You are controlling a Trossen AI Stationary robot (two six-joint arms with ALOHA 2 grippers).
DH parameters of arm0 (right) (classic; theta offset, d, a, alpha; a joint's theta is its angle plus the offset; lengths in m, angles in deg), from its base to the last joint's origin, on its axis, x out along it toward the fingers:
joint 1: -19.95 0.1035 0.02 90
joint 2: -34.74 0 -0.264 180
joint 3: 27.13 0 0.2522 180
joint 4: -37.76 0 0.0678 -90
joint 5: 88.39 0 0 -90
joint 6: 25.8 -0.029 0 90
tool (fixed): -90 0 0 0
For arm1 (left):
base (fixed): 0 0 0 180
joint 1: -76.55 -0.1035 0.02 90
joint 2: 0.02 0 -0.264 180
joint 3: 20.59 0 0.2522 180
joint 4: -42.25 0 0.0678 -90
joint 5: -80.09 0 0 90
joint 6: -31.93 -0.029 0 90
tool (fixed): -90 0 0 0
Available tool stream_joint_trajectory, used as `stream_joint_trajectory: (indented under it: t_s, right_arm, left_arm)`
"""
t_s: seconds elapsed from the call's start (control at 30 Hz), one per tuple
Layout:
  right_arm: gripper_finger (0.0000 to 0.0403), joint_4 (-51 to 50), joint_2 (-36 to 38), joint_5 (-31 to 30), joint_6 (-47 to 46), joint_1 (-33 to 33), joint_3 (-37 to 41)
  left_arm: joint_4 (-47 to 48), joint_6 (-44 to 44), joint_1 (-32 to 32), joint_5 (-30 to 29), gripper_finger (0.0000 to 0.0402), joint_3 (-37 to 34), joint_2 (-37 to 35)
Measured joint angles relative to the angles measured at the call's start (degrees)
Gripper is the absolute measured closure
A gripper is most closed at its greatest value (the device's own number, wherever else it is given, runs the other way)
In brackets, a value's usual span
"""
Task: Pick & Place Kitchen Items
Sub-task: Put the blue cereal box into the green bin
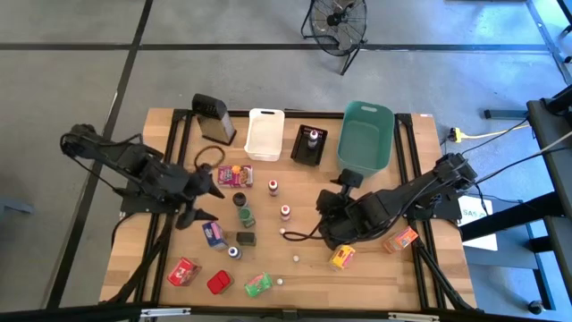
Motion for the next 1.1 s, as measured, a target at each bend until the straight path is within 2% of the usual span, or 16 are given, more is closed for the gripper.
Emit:
stream_joint_trajectory:
  t_s: [0.3,0.43,0.67,0.9,1.1]
  right_arm:
    - [0.001,2.5,0.0,0.0,0.3,0.0,3.0]
    - [0.001,2.8,0.0,0.0,0.3,0.0,3.1]
    - [0.001,2.8,0.0,0.2,0.5,0.0,3.1]
    - [0.001,3.7,0.0,0.2,1.6,0.0,3.1]
    - [0.0009,4.1,0.0,0.3,2.0,0.0,3.1]
  left_arm:
    - [7.0,5.7,3.5,3.8,0.0116,0.0,8.2]
    - [12.6,3.0,4.9,4.2,0.0139,0.0,10.1]
    - [11.8,-1.5,7.6,4.4,0.017,0.0,12.9]
    - [11.8,-4.8,10.3,4.5,0.018,0.0,15.6]
    - [11.4,3.4,11.0,4.5,0.0179,0.0,16.3]
